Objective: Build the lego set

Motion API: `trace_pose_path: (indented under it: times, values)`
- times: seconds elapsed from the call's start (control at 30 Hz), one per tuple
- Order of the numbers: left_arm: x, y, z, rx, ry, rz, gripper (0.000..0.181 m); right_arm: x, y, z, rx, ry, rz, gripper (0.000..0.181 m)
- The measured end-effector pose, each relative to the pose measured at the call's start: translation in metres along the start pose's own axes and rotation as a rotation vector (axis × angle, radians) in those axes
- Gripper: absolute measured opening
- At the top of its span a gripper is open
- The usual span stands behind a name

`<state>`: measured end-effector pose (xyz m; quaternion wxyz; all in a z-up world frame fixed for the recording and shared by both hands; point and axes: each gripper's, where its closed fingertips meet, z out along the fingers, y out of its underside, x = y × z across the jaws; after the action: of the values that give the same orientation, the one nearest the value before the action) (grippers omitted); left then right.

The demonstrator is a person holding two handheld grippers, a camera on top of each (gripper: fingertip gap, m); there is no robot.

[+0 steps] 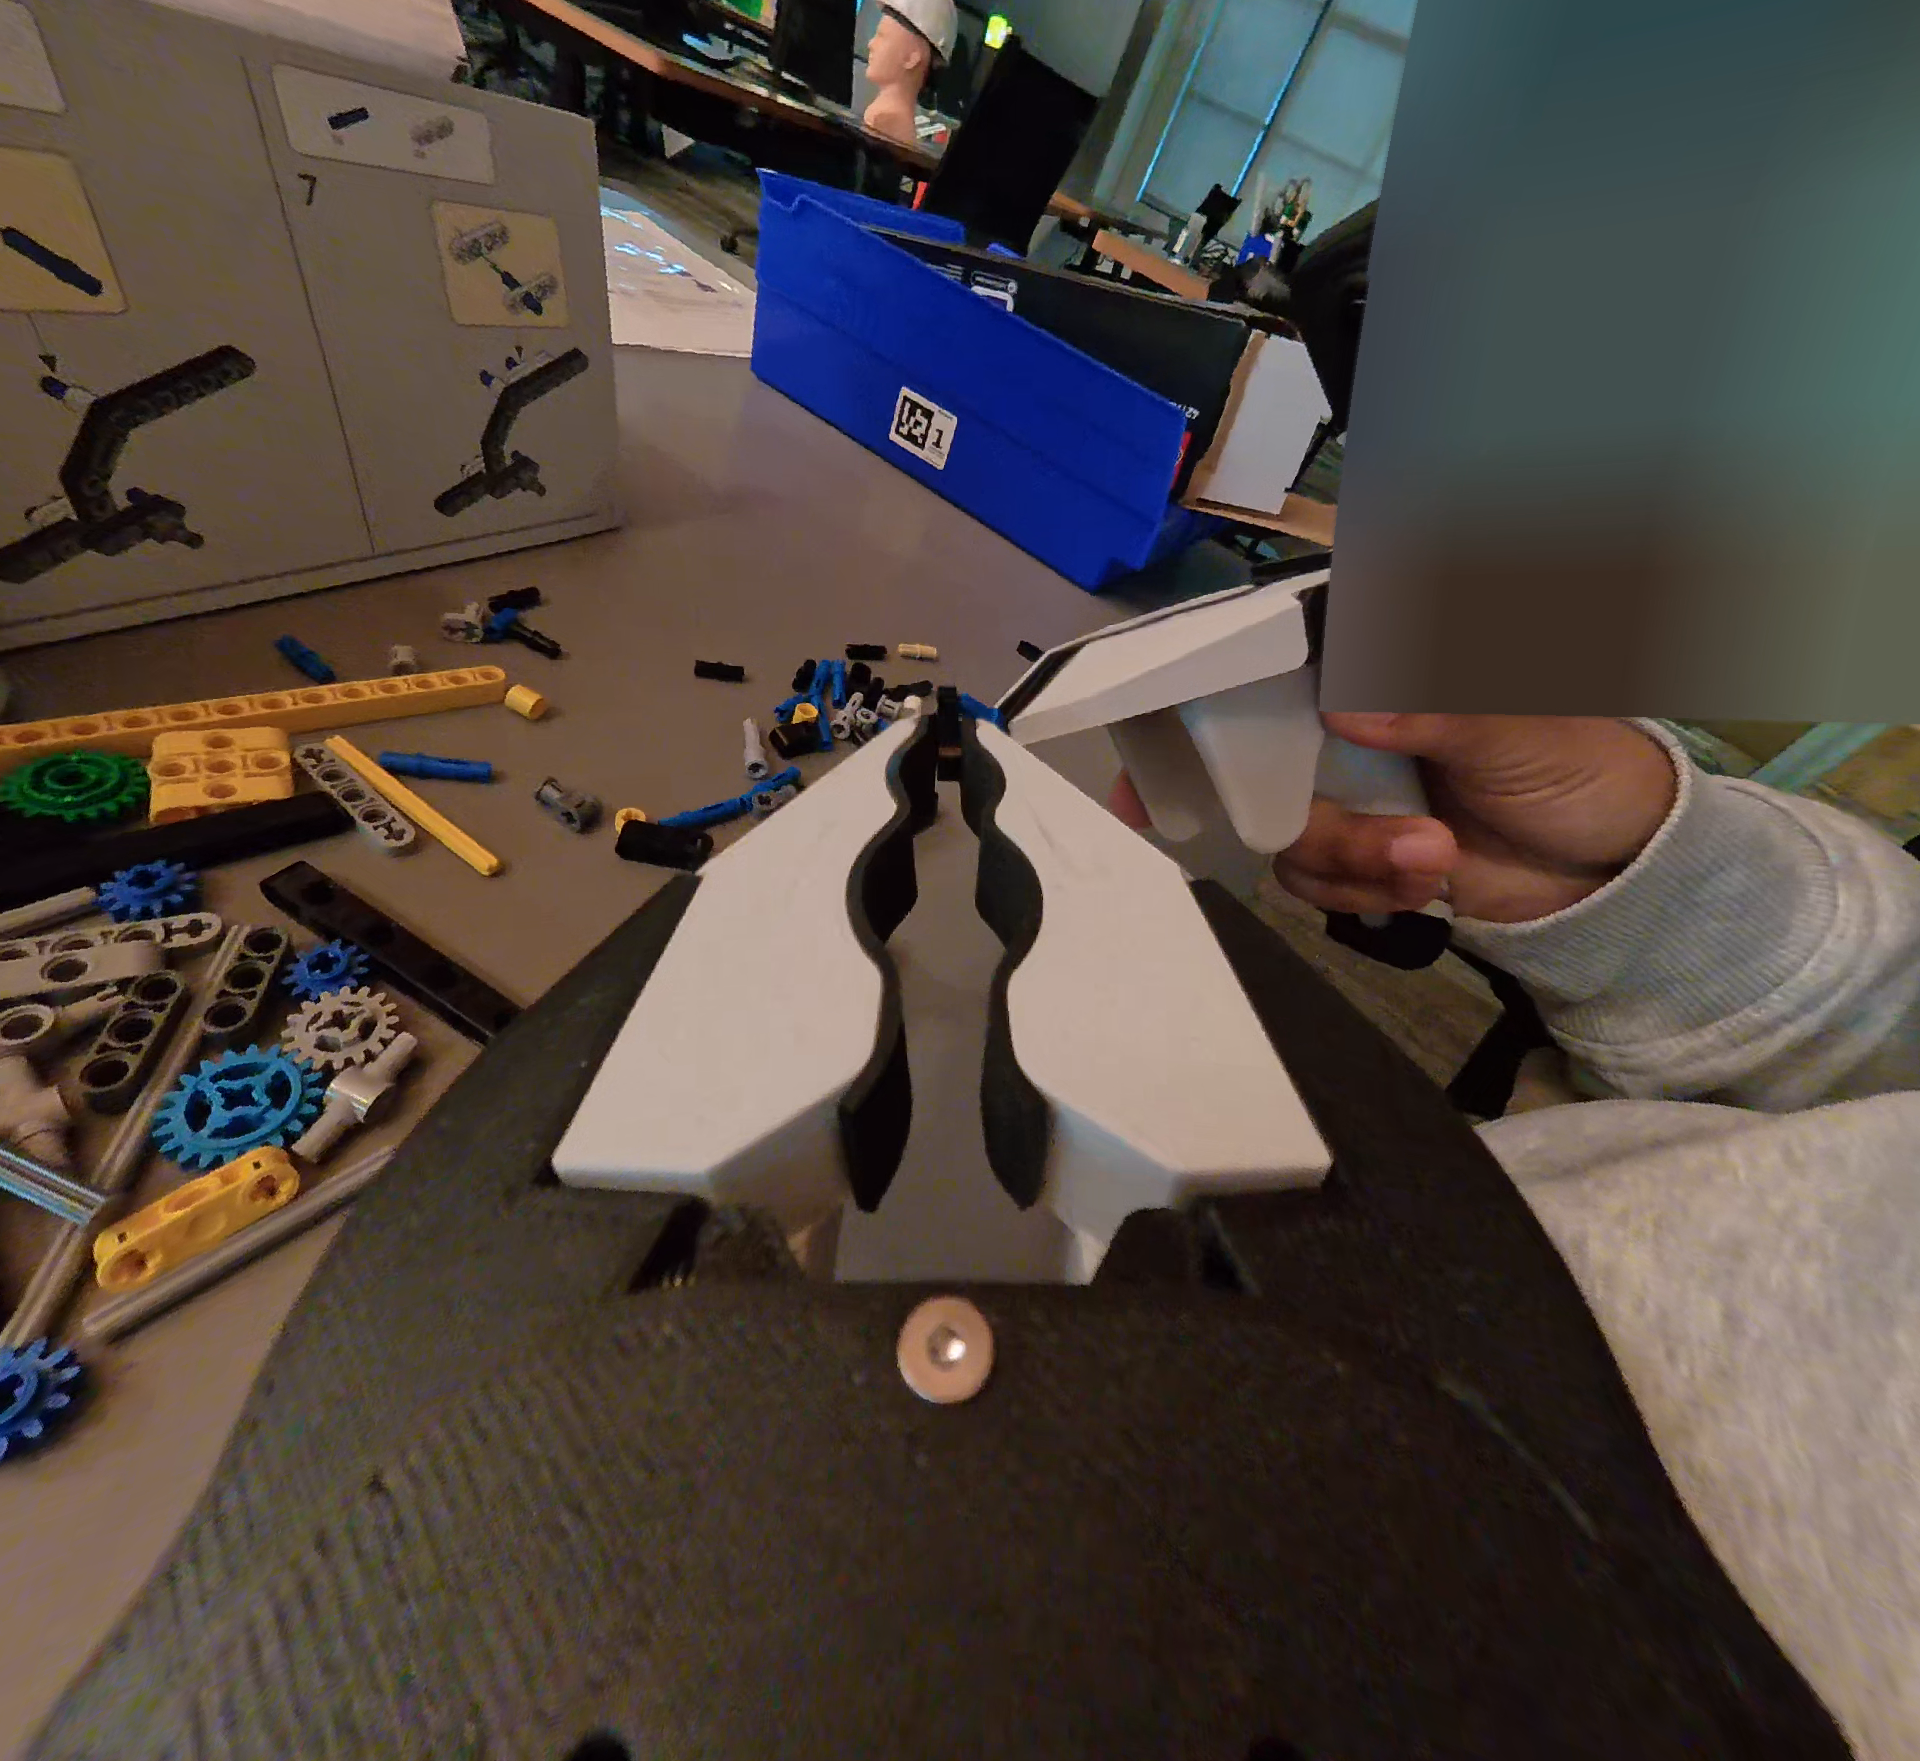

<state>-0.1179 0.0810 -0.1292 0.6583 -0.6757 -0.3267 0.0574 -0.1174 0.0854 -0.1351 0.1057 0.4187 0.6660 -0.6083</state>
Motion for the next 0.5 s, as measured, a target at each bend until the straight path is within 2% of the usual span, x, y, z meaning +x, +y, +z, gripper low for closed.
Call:
trace_pose_path:
  times: [0.27, 0.5]
  values:
    - [0.0014, 0.0035, 0.0020, -0.028, -0.052, 0.089, 0.001, 0.0024, 0.0032, -0.0010, -0.029, 0.038, -0.037, 0.002]
    - [0.0031, 0.0075, 0.0037, -0.070, -0.130, 0.244, 0.001, 0.0050, 0.0070, -0.0023, -0.062, 0.076, -0.063, 0.002]
